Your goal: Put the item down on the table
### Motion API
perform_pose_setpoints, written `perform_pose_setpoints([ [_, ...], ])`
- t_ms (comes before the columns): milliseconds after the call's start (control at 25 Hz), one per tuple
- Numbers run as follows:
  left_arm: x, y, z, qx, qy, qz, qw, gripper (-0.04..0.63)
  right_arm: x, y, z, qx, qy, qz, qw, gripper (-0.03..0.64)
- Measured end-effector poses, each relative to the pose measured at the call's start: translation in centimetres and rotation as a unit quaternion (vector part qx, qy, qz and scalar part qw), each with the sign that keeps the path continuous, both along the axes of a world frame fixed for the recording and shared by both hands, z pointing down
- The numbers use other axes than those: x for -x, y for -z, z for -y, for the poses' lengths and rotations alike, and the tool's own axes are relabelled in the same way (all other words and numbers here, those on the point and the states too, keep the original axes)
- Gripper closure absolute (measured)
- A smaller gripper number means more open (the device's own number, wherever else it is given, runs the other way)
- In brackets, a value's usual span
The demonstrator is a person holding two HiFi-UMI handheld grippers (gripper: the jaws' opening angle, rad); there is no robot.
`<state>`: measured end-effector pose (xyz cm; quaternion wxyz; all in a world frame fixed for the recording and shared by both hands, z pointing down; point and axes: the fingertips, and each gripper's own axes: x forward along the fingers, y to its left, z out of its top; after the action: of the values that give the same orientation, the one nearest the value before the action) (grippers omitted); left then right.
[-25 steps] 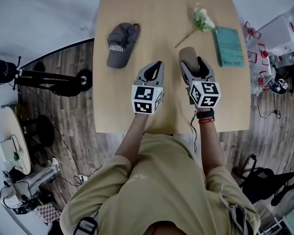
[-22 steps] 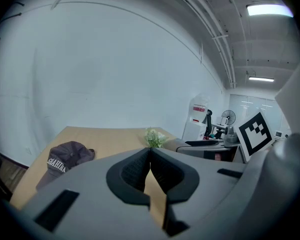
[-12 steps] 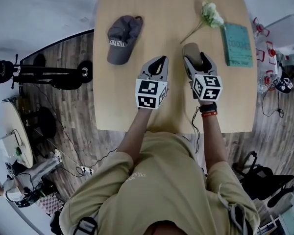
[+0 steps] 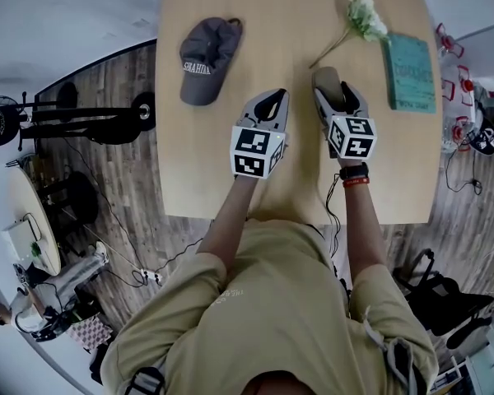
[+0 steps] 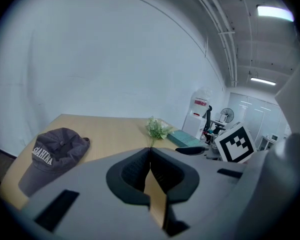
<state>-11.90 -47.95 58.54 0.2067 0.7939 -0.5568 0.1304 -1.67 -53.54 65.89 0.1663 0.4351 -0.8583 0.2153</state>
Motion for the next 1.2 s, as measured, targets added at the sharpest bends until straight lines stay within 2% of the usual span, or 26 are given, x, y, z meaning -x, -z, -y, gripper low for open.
perform_pose_setpoints([
  [360, -0.3, -1.8, 0.8, 0.017, -0.006, -0.003, 0.9998, 0.572, 0.4, -3.2, 0.7, 0.018, 0.002, -0.014, 1.0, 0.307],
  [400, -0.2, -1.9, 0.9, 0.017, -0.006, -0.003, 0.9998, 0.572, 0.2, -3.4, 0.7, 0.02, -0.003, -0.015, 1.0, 0.321],
  [440, -0.2, -2.0, 0.9, 0.018, -0.005, -0.003, 0.9998, 0.572, 0.1, -3.6, 0.7, 0.02, -0.008, -0.016, 1.0, 0.381],
  [480, -0.1, -2.0, 0.9, 0.019, -0.005, -0.003, 0.9998, 0.571, 0.1, -3.7, 0.7, 0.019, -0.011, -0.016, 1.0, 0.391],
  [960, 0.4, -1.6, -0.2, 0.018, 0.0, -0.002, 0.9998, 0.571, -0.9, -3.6, 0.8, 0.019, -0.023, -0.035, 0.999, 0.39],
  [1200, 0.8, 0.4, -1.8, 0.0, 0.006, 0.0, 1.0, 0.571, -2.1, -0.6, -0.5, 0.0, -0.034, -0.028, 0.999, 0.391],
])
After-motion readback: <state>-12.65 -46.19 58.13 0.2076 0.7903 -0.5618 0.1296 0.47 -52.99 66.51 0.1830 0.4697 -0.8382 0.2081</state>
